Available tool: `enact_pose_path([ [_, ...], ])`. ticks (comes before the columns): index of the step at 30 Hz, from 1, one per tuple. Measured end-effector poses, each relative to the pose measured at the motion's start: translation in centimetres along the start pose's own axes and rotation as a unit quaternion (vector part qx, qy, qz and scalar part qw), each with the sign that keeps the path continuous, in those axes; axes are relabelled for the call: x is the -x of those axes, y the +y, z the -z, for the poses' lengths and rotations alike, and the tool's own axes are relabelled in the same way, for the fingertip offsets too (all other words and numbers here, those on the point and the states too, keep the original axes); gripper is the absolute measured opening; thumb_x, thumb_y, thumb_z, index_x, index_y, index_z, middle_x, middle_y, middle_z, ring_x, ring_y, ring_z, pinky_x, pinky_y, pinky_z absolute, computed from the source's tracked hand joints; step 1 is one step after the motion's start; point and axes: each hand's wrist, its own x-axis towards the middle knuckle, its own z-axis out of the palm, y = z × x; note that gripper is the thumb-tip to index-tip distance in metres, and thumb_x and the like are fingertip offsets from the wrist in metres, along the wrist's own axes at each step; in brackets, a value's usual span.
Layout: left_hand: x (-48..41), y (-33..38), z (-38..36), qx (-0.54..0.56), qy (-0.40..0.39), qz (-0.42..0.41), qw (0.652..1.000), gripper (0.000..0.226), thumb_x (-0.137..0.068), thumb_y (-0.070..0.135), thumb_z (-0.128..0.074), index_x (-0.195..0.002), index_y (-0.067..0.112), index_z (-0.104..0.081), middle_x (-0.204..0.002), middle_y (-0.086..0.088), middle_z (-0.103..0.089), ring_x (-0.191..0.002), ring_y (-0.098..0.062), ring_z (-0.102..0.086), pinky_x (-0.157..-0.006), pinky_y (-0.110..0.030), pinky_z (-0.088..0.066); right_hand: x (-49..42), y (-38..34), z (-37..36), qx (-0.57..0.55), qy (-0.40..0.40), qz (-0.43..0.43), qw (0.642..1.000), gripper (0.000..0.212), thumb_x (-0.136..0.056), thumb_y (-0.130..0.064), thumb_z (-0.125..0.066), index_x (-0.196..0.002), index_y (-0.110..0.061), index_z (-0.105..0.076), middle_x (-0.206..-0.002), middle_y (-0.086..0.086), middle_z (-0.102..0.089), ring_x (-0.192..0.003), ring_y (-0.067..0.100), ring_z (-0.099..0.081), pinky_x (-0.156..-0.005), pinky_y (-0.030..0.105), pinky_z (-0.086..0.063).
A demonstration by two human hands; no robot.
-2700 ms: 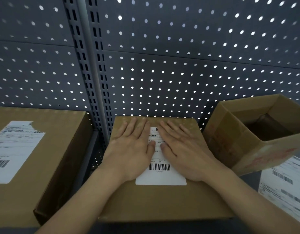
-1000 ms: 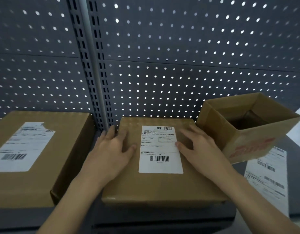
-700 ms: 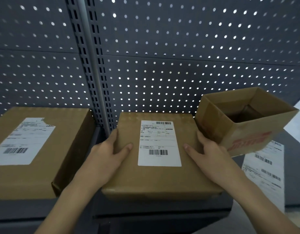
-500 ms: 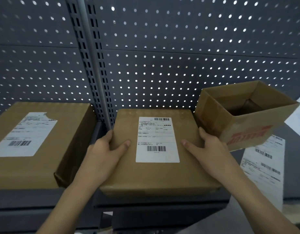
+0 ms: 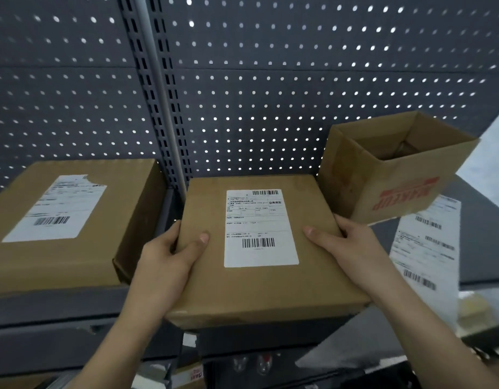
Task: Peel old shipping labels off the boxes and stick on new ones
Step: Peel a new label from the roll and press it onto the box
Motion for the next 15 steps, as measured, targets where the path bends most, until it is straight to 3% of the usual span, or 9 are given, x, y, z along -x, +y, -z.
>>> enact_pose_path([
  [2, 0.4, -0.2, 0.4, 0.039, -0.029, 0.004, 0.999, 0.017, -0.094, 0.029, -0.060, -0.100, 0.044, -0.058, -0.086, 0.025, -0.072, -0.074, 0.005, -0.067, -0.051, -0.006, -0.045, 1.4, 0.0, -0.3, -0.013, 0.022, 0.000, 1.000, 0.022, -0.086, -0.036, -0.071, -0.107, -0.032, -0.067, -0.085, -0.018, -0.074, -0.073, 0.001, -0.071, -0.055, 0.012, -0.051],
  [5, 1.1, -0.5, 1.2, 0.051, -0.082, 0.005, 0.995, 0.024, -0.097, 0.027, -0.055, -0.098, 0.051, -0.053, -0.089, 0.028, -0.070, -0.076, 0.004, -0.068, -0.052, -0.007, -0.047, 4.2, 0.1, -1.0, -0.025, 0.058, -0.003, 0.998, 0.022, -0.088, -0.033, -0.070, -0.109, -0.028, -0.068, -0.086, -0.016, -0.075, -0.075, 0.003, -0.072, -0.056, 0.011, -0.051],
  [11, 3.8, 0.3, 2.6, 0.035, -0.154, -0.031, 0.987, 0.030, -0.097, 0.027, -0.053, -0.086, 0.054, -0.044, -0.072, 0.047, -0.058, -0.069, 0.017, -0.061, -0.050, -0.005, -0.044, 10.9, 0.3, -2.1, -0.036, 0.133, -0.008, 0.990, 0.023, -0.089, -0.033, -0.068, -0.112, -0.027, -0.066, -0.091, -0.013, -0.076, -0.077, 0.006, -0.072, -0.057, 0.013, -0.052],
  [15, 6.1, 1.3, 2.3, 0.023, -0.187, -0.055, 0.980, 0.030, -0.095, 0.029, -0.055, -0.085, 0.055, -0.045, -0.069, 0.048, -0.056, -0.066, 0.018, -0.060, -0.062, -0.018, -0.041, 15.7, 0.7, -1.5, -0.044, 0.183, -0.011, 0.982, 0.019, -0.090, -0.031, -0.068, -0.109, -0.027, -0.067, -0.089, -0.012, -0.076, -0.075, 0.007, -0.073, -0.056, 0.014, -0.051],
])
